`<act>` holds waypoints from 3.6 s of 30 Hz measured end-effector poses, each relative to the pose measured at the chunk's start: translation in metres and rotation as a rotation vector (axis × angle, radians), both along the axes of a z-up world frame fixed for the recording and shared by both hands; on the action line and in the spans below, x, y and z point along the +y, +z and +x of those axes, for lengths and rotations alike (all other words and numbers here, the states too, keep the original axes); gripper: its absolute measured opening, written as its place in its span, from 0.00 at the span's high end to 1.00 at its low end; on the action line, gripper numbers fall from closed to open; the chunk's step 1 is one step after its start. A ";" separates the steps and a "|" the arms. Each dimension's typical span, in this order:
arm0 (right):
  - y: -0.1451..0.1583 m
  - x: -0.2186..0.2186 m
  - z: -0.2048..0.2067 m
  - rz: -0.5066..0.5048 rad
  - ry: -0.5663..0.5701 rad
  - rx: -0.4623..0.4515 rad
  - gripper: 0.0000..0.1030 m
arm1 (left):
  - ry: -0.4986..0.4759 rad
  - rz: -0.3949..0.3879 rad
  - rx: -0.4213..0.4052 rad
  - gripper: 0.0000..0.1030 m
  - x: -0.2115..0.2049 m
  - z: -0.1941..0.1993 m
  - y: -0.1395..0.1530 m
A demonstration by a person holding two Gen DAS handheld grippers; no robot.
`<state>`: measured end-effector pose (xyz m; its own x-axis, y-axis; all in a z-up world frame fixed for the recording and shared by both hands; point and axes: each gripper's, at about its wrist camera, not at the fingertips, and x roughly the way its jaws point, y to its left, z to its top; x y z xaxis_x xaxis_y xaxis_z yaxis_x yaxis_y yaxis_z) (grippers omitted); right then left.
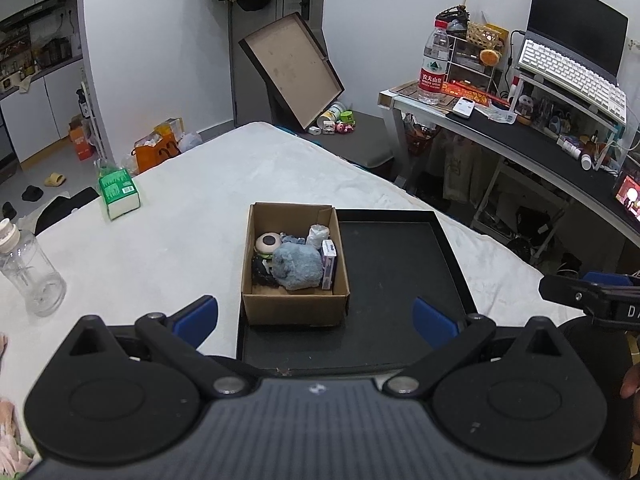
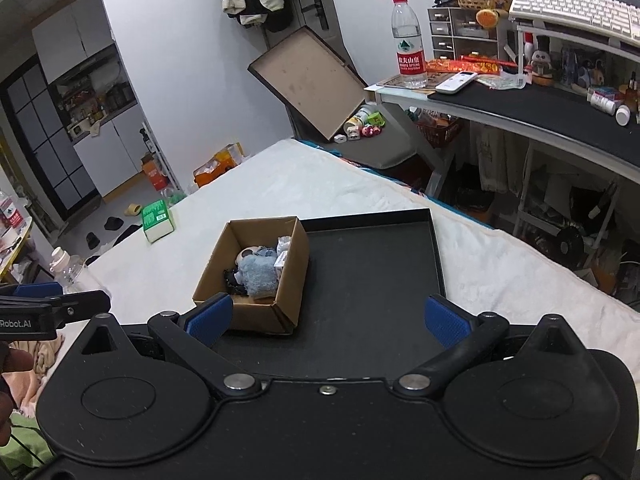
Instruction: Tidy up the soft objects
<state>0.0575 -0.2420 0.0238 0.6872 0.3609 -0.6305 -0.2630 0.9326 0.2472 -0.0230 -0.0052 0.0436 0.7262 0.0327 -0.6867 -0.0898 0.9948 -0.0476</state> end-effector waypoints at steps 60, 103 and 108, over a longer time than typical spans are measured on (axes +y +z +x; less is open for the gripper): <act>0.000 0.008 -0.016 -0.046 0.027 0.013 0.00 | -0.015 0.006 0.026 0.00 -0.005 -0.012 -0.006; -0.013 0.011 -0.012 -0.066 0.032 0.038 0.00 | -0.036 0.008 0.039 0.00 -0.010 -0.005 -0.018; -0.019 0.015 -0.007 -0.052 0.033 0.035 0.00 | -0.051 -0.001 0.023 0.00 -0.005 -0.002 -0.017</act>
